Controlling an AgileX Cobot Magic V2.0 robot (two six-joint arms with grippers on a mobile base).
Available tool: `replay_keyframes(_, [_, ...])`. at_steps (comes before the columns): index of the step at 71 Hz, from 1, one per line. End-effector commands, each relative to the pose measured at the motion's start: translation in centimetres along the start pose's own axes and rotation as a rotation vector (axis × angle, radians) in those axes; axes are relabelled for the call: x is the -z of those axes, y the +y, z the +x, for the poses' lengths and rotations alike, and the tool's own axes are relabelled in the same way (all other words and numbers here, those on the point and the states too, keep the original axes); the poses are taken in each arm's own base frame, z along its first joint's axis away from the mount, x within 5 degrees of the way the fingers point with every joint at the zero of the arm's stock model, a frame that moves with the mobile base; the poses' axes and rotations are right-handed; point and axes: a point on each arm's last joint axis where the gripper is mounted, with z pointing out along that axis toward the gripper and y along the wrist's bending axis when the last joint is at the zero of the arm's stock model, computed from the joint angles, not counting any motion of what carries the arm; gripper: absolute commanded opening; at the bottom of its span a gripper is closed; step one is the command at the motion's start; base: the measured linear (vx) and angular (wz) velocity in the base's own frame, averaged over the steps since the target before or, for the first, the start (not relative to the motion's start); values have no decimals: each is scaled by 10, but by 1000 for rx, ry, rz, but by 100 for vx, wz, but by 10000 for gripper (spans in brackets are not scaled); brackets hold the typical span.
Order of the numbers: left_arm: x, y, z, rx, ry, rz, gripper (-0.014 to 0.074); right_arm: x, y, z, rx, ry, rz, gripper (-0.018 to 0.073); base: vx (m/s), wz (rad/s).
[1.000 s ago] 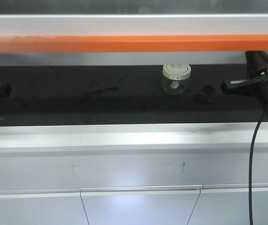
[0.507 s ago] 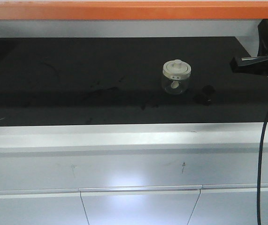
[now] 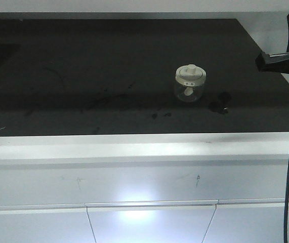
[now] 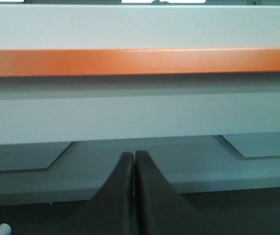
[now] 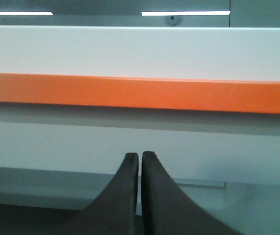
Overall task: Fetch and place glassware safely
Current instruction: 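Release the handle and lower the right gripper toward the worktop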
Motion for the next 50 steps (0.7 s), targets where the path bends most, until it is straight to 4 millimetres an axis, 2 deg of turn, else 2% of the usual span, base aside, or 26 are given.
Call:
replay_keyframes(1, [0, 1, -21, 12, -86, -4, -7, 0, -1, -25, 13, -89, -5, -3, 0, 0])
replay_keyframes(15, [11, -1, -26, -13, 21, 12, -7, 8, -1, -27, -16, 64, -20, -3, 0, 0])
replay_keyframes(28, [28, -1, -30, -9, 177, 14, -7, 19, 1, -32, -1, 175, -52, -3, 0, 0])
replay_keyframes(36, [41, 0, -39, 4, 211, 5, -7, 26, 1, -39, 7, 195, -56, -3, 0, 0])
replay_keyframes(43, [52, 0, -48, 1, 218, -1, -7, 38, 1, -40, -19, 192, -54, -3, 0, 0])
replay_keyframes(50, [65, 1, -52, -12, 265, -7, -7, 57, 2, -28, -35, 229, -62, -3, 0, 0])
